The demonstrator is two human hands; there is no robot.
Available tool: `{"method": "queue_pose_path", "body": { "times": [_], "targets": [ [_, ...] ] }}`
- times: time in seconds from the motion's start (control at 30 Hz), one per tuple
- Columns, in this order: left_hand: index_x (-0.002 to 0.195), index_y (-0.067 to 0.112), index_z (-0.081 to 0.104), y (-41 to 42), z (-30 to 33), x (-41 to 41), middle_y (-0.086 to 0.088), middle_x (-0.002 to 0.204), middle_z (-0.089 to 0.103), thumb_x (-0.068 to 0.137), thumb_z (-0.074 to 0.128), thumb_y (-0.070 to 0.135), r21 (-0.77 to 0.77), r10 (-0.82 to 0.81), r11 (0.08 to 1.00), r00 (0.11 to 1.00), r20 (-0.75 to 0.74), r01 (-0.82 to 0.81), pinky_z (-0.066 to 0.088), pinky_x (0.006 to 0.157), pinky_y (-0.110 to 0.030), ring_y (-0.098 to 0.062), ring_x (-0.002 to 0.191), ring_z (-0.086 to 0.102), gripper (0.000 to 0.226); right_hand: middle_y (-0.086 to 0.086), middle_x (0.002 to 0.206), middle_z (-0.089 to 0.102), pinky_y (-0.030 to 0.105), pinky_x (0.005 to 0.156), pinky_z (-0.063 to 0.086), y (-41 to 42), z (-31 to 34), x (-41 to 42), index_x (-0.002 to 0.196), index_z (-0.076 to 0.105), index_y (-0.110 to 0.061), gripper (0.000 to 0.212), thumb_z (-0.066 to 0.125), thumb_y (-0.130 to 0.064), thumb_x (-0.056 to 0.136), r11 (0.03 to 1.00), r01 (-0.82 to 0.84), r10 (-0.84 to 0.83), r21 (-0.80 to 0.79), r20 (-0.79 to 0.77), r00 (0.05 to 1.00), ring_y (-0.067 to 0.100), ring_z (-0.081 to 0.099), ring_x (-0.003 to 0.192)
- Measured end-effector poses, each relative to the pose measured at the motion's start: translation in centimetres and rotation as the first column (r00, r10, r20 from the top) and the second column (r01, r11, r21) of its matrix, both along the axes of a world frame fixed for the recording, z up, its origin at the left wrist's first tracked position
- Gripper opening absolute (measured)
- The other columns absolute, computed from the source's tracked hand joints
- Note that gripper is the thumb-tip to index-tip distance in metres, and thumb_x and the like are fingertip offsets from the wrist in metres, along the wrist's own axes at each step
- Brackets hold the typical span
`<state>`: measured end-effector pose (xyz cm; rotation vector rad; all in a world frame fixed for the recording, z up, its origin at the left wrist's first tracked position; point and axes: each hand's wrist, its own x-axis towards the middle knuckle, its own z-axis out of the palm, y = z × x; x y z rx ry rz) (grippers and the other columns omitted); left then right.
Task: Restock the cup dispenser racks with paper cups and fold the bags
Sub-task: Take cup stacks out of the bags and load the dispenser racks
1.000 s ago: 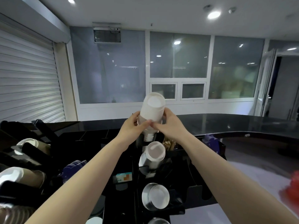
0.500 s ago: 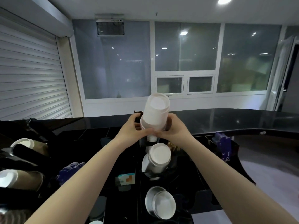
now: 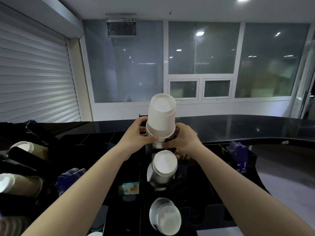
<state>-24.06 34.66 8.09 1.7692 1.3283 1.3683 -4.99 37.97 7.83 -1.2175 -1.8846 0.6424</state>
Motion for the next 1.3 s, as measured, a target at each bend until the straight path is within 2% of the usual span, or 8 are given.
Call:
{"method": "queue_pose_path", "body": {
  "times": [0.1, 0.2, 0.33, 0.5, 0.63, 0.97, 1.2, 1.3],
  "targets": [
    [0.122, 0.039, 0.045, -0.6, 0.5, -0.1, 0.010, 0.115, 0.061, 0.076, 0.078, 0.019, -0.029, -0.024, 0.999, 1.000, 0.016, 0.025, 0.044, 0.085, -0.024, -0.005, 0.110, 0.055, 0.060, -0.013, 0.097, 0.065, 0.020, 0.063, 0.045, -0.3, 0.8, -0.3, 0.108, 0.055, -0.026, 0.065, 0.084, -0.024, 0.050, 0.998, -0.005, 0.001, 0.060, 0.069, 0.998, 0.010, 0.059, 0.087],
    [0.129, 0.036, 0.043, -1.3, 1.2, 0.2, 0.008, 0.115, 0.061, 0.080, 0.075, 0.020, -0.043, -0.033, 0.999, 0.999, 0.006, 0.033, 0.043, 0.074, -0.021, -0.011, 0.110, 0.056, 0.061, -0.006, 0.103, 0.065, 0.033, 0.076, 0.053, -0.9, 1.7, -0.9, 0.114, 0.052, -0.020, 0.063, 0.076, -0.014, 0.056, 0.996, -0.081, 0.077, 0.034, 0.110, 0.991, 0.016, 0.060, 0.095],
    [0.134, 0.025, 0.046, -2.7, 2.4, 1.0, 0.001, 0.121, 0.062, 0.081, 0.073, 0.014, 0.062, -0.064, 0.996, 0.997, 0.043, 0.061, 0.049, 0.095, -0.035, -0.016, 0.113, 0.059, 0.060, -0.004, 0.103, 0.069, 0.038, 0.083, 0.054, -2.6, 2.8, -0.5, 0.113, 0.059, -0.021, 0.051, 0.074, -0.015, 0.064, 0.986, -0.156, 0.158, 0.058, -0.020, 0.987, 0.016, 0.064, 0.096],
    [0.128, 0.025, 0.053, -5.3, 4.0, 1.7, 0.006, 0.115, 0.068, 0.073, 0.075, 0.020, 0.287, -0.097, 0.955, 0.993, 0.063, 0.075, 0.053, 0.085, -0.025, -0.010, 0.106, 0.064, 0.060, -0.018, 0.108, 0.063, 0.007, 0.075, 0.044, -6.4, 4.6, 0.9, 0.115, 0.054, -0.035, 0.056, 0.077, -0.034, 0.064, 0.958, -0.183, 0.222, 0.220, -0.172, 0.960, -0.005, 0.057, 0.101],
    [0.130, 0.035, 0.051, -7.9, 3.1, 1.3, 0.013, 0.120, 0.064, 0.072, 0.075, 0.024, 0.314, -0.043, 0.948, 0.999, -0.011, 0.045, 0.054, 0.083, -0.025, -0.008, 0.103, 0.065, 0.064, -0.024, 0.117, 0.055, 0.027, 0.095, 0.048, -9.5, 4.6, 1.3, 0.125, 0.043, -0.037, 0.069, 0.081, -0.024, 0.069, 0.934, -0.181, 0.263, 0.307, -0.251, 0.931, -0.006, 0.050, 0.112],
    [0.129, 0.043, 0.050, -14.0, 0.5, -0.1, 0.022, 0.115, 0.064, 0.067, 0.072, 0.036, 0.160, -0.036, 0.986, 0.993, -0.109, 0.053, 0.048, 0.083, -0.026, 0.001, 0.105, 0.060, 0.067, -0.010, 0.126, 0.057, 0.046, 0.095, 0.049, -18.3, 3.7, 1.0, 0.129, 0.044, -0.027, 0.064, 0.073, -0.019, 0.072, 0.898, -0.185, 0.355, 0.399, -0.409, 0.841, 0.012, 0.053, 0.120],
    [0.120, 0.061, 0.046, -17.4, -3.0, 0.2, 0.028, 0.115, 0.062, 0.066, 0.071, 0.043, 0.028, -0.193, 0.980, 0.972, -0.136, 0.199, 0.048, 0.088, -0.026, 0.003, 0.106, 0.058, 0.062, -0.013, 0.121, 0.059, 0.024, 0.084, 0.052, -22.3, 1.7, 2.4, 0.131, 0.046, -0.038, 0.069, 0.072, -0.015, 0.072, 0.897, -0.141, 0.284, 0.419, -0.304, 0.909, 0.013, 0.056, 0.115],
    [0.129, 0.052, 0.042, -17.9, -4.6, -0.3, 0.020, 0.129, 0.056, 0.075, 0.073, 0.029, -0.036, -0.272, 0.961, 0.962, 0.040, 0.273, 0.047, 0.093, -0.018, 0.002, 0.118, 0.053, 0.067, -0.010, 0.123, 0.058, 0.023, 0.081, 0.053, -23.6, -0.1, 3.2, 0.125, 0.054, -0.035, 0.061, 0.070, -0.029, 0.067, 0.920, -0.054, 0.172, 0.389, -0.275, 0.946, 0.013, 0.056, 0.115]
  ]
}}
